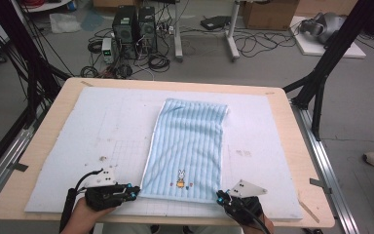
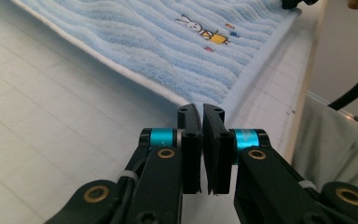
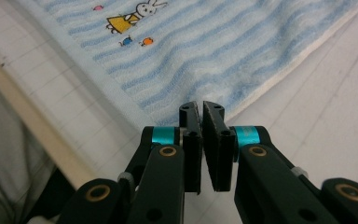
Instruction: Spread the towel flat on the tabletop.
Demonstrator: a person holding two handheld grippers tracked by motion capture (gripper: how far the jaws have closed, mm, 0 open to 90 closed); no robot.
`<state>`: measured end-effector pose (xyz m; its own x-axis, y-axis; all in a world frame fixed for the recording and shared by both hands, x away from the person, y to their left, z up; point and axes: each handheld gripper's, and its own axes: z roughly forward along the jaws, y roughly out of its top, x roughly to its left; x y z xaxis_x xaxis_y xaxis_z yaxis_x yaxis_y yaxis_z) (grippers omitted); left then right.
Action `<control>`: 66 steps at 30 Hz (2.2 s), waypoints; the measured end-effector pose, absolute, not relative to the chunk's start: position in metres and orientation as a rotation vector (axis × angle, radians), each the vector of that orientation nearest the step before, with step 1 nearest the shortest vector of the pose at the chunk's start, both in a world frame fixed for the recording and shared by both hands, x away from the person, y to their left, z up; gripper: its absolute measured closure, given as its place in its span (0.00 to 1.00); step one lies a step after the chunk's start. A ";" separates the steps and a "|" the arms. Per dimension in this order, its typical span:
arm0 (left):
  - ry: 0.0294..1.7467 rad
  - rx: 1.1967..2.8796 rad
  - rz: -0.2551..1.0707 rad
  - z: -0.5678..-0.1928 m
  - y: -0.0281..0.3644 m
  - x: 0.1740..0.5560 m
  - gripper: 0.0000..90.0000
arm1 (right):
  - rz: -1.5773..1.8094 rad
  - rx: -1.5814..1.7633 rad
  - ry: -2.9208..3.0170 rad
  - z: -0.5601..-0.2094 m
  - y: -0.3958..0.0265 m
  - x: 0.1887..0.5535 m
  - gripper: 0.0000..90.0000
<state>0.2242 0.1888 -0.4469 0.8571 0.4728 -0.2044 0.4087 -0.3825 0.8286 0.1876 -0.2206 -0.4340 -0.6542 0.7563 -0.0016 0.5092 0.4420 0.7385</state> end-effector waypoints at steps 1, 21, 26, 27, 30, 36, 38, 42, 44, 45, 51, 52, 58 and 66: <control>0.639 2.023 0.072 -0.448 0.188 0.222 0.95 | 1.044 1.086 2.370 -0.434 -0.221 0.185 0.96; 0.950 1.809 0.258 -0.433 0.173 0.355 0.50 | 1.152 1.236 2.173 -0.432 -0.222 0.235 0.61; 0.979 1.851 0.301 -0.445 0.159 0.380 0.55 | 1.152 1.242 2.161 -0.434 -0.225 0.236 0.61; 0.991 1.851 0.300 -0.448 0.156 0.383 0.56 | 1.157 1.248 2.158 -0.435 -0.226 0.236 0.61; 1.033 1.885 0.285 -0.452 0.150 0.388 0.58 | 1.152 1.262 2.155 -0.436 -0.227 0.237 0.59; 0.964 2.009 0.346 -0.452 0.136 0.385 0.69 | 1.150 1.269 2.147 -0.437 -0.226 0.241 0.57; 0.963 2.021 0.355 -0.451 0.136 0.384 0.78 | 1.154 1.269 2.148 -0.438 -0.224 0.242 0.57; 0.925 2.039 0.329 -0.451 0.138 0.382 0.97 | 1.153 1.265 2.156 -0.438 -0.221 0.242 0.57; 0.943 2.027 0.305 -0.451 0.146 0.380 0.97 | 1.150 1.269 2.154 -0.438 -0.221 0.243 0.57; 0.953 2.023 0.294 -0.450 0.151 0.379 0.97 | 1.152 1.278 2.151 -0.439 -0.221 0.243 0.57; 1.014 1.963 0.267 -0.449 0.182 0.365 0.98 | 1.155 1.298 2.150 -0.440 -0.215 0.250 0.57; 1.014 1.965 0.268 -0.449 0.188 0.362 0.98 | 1.155 1.296 2.154 -0.440 -0.213 0.251 0.57; 1.014 1.948 0.272 -0.450 0.216 0.344 0.98 | 1.165 1.298 2.177 -0.444 -0.196 0.260 0.57; 0.995 1.899 0.300 -0.451 0.229 0.330 0.93 | 1.064 1.303 2.215 -0.450 -0.180 0.270 0.69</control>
